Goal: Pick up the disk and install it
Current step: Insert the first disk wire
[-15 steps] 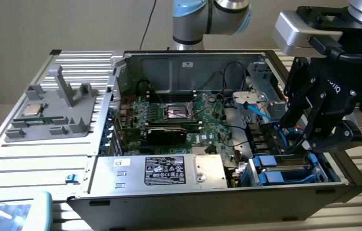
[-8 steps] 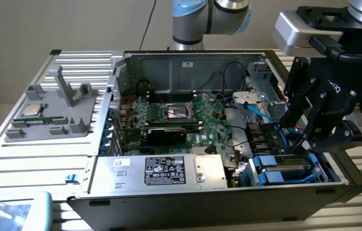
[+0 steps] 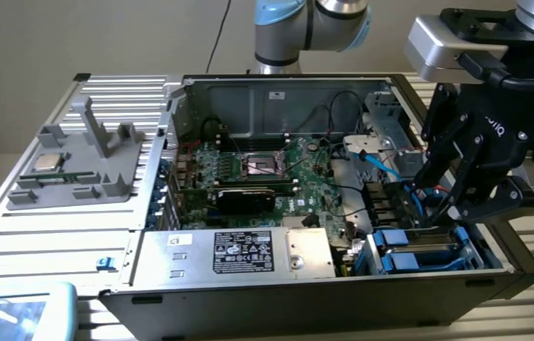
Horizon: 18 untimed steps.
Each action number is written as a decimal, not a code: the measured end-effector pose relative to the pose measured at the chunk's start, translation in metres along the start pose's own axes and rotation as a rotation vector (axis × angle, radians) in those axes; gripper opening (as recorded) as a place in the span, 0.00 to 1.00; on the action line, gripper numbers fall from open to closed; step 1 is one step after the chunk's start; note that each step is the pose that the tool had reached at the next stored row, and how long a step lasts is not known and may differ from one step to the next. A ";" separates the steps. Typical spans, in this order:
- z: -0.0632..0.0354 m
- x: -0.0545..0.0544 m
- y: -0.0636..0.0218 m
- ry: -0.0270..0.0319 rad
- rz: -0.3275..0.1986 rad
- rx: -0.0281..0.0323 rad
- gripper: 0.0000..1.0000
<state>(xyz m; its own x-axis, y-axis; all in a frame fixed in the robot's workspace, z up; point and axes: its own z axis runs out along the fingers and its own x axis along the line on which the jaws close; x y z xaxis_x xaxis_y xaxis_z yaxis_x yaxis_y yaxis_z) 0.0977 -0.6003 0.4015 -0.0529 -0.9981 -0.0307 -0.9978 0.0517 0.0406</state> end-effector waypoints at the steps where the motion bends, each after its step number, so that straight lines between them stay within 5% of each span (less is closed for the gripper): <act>1: -0.0001 0.000 -0.0016 0.0000 0.001 0.0000 0.52; 18: 0.0004 -0.003 -0.0228 -0.0020 0.027 0.0096 0.60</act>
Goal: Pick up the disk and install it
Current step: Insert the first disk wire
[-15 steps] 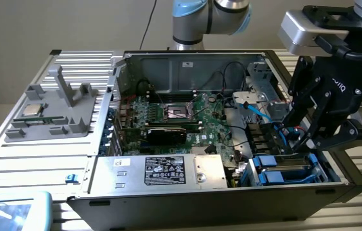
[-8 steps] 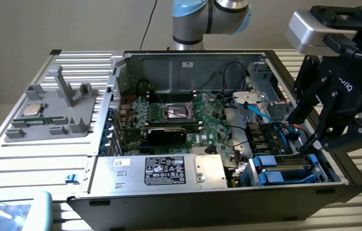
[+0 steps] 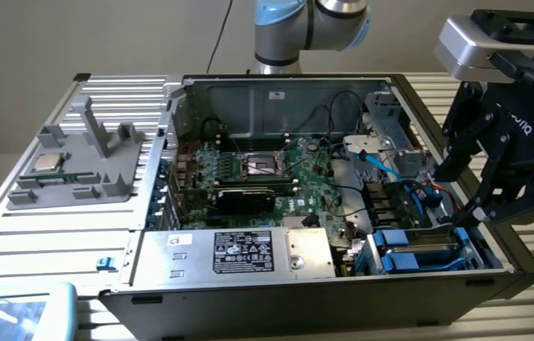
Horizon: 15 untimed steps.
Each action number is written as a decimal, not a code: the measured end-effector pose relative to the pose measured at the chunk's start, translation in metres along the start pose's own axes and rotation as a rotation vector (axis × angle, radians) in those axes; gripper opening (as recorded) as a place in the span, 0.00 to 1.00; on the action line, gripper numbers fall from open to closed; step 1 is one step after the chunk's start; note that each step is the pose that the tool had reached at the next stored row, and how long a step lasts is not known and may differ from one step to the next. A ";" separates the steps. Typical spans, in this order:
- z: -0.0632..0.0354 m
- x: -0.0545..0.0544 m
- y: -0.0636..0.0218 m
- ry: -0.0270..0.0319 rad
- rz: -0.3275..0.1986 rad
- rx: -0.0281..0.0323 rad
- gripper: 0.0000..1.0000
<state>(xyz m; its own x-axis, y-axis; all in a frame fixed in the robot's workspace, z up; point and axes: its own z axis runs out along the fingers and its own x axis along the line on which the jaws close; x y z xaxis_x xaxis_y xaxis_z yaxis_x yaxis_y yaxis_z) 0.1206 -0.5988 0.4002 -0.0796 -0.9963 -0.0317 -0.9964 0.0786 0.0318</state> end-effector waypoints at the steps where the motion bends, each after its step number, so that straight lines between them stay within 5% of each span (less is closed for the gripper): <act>1: 0.0001 0.000 -0.0025 -0.0002 0.000 0.0001 0.60; 9: 0.0033 -0.004 -0.0230 -0.0016 0.003 0.0004 0.60; 15: 0.0085 -0.010 -0.0268 -0.0025 0.007 0.0005 0.60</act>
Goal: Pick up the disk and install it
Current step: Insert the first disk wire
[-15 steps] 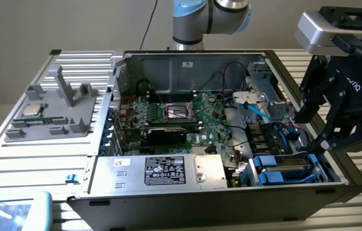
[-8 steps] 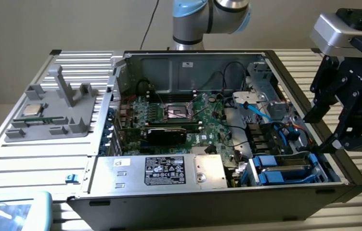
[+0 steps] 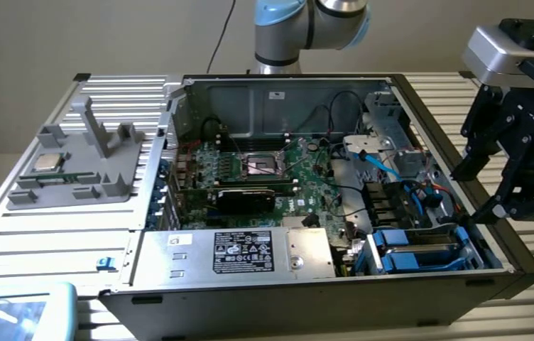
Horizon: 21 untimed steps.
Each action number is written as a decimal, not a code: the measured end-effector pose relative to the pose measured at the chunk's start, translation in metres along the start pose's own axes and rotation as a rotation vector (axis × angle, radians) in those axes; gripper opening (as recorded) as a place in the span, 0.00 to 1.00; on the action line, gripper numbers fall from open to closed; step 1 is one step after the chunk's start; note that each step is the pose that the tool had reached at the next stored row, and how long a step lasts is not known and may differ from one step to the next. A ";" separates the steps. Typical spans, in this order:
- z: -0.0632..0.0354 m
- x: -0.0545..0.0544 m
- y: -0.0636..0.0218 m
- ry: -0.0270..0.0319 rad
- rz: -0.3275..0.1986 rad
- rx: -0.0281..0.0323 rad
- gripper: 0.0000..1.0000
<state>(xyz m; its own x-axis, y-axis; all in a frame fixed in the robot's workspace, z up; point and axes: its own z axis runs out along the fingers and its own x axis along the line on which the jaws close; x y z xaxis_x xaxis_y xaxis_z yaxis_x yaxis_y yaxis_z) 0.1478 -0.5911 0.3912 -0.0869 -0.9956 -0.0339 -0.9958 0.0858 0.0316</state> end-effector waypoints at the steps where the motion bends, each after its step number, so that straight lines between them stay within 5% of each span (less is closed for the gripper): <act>1: 0.0009 -0.001 0.0001 -0.0003 0.001 0.0001 0.60; 9: 0.0077 -0.018 0.0010 -0.0003 0.002 0.0024 0.60; 21: 0.0233 -0.029 -0.0005 -0.0046 0.020 0.0035 0.60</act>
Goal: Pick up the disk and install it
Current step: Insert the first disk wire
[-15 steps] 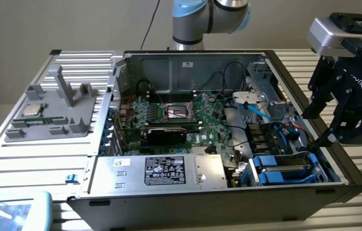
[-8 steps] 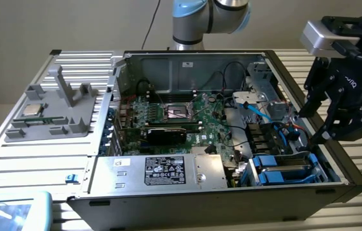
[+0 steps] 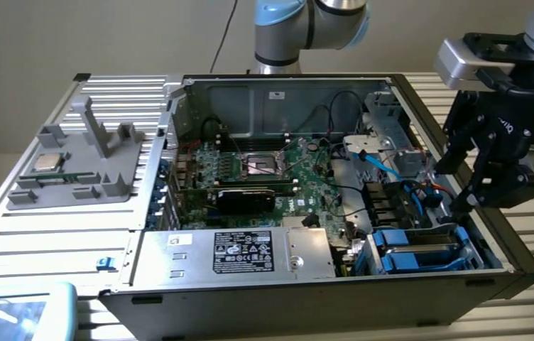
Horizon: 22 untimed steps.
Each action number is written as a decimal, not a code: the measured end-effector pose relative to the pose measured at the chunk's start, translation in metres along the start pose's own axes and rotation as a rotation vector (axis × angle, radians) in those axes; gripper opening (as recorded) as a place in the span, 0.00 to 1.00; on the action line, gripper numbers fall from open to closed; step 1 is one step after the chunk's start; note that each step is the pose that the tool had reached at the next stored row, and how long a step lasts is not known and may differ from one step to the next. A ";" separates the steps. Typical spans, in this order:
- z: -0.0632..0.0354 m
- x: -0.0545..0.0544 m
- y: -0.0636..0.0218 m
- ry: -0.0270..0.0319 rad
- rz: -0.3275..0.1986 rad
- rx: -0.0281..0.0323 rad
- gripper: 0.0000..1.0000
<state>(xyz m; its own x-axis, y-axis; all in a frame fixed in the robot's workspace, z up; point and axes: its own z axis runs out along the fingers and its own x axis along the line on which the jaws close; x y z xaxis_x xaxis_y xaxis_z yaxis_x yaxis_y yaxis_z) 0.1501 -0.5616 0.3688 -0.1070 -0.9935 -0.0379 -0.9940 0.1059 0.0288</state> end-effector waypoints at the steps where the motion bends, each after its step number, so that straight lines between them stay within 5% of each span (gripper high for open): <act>1: 0.0013 -0.002 0.0001 -0.0003 0.000 0.0000 0.60; 8: 0.0123 -0.012 -0.0009 -0.0006 0.004 0.0004 0.60; 13: 0.0138 -0.012 -0.0009 -0.0024 0.060 0.0068 0.60; 19: 0.0158 -0.012 0.0090 -0.0027 0.075 0.0060 0.60; 22: 0.0169 -0.012 0.0096 -0.0042 0.090 0.0150 0.60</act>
<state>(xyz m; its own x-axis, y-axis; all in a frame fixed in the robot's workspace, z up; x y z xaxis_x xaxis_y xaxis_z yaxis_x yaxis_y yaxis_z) 0.1414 -0.5481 0.3527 -0.1957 -0.9798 -0.0401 -0.9806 0.1951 0.0173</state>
